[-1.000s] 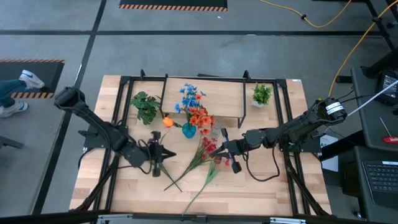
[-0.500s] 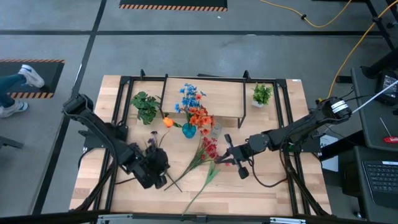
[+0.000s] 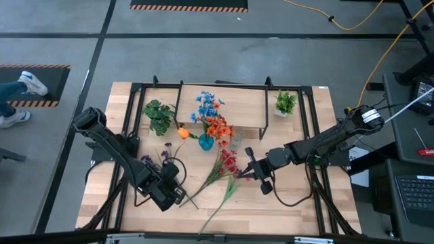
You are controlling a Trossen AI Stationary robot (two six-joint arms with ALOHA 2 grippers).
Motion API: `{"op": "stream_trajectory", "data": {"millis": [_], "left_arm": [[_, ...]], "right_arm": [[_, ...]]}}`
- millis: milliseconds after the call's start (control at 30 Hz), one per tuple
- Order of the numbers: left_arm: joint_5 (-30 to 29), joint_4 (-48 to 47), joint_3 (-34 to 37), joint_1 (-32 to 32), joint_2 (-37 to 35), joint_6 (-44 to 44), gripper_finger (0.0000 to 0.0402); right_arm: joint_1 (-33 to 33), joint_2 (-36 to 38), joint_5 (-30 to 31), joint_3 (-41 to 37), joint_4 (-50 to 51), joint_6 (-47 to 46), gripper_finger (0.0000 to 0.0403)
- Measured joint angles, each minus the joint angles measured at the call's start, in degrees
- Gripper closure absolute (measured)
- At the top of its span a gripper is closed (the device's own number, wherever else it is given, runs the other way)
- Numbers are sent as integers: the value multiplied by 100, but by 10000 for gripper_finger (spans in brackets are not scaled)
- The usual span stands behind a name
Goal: Pick and place flowers into a vace then onto a shelf
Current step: Put the purple flowers into the transparent vase
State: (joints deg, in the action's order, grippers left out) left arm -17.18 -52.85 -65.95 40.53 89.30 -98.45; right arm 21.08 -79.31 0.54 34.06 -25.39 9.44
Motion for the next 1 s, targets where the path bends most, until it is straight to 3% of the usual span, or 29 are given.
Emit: {"op": "stream_trajectory", "data": {"millis": [233, 600, 867, 1000], "left_arm": [[-416, -468, 0, 0, 0, -1197, 398], [-525, -355, 0, -2, 0, -1344, 392], [-1011, -343, 2, -2, 142, -1426, 327], [-683, -239, 5, -2, 479, -2094, 290]], "right_arm": [[0, 0, -2, 0, 132, 5, 398], [0, 0, -15, 0, 233, 8, 398], [0, 0, -17, 0, 433, -8, 398], [0, 0, -17, 0, 433, -10, 398]]}}
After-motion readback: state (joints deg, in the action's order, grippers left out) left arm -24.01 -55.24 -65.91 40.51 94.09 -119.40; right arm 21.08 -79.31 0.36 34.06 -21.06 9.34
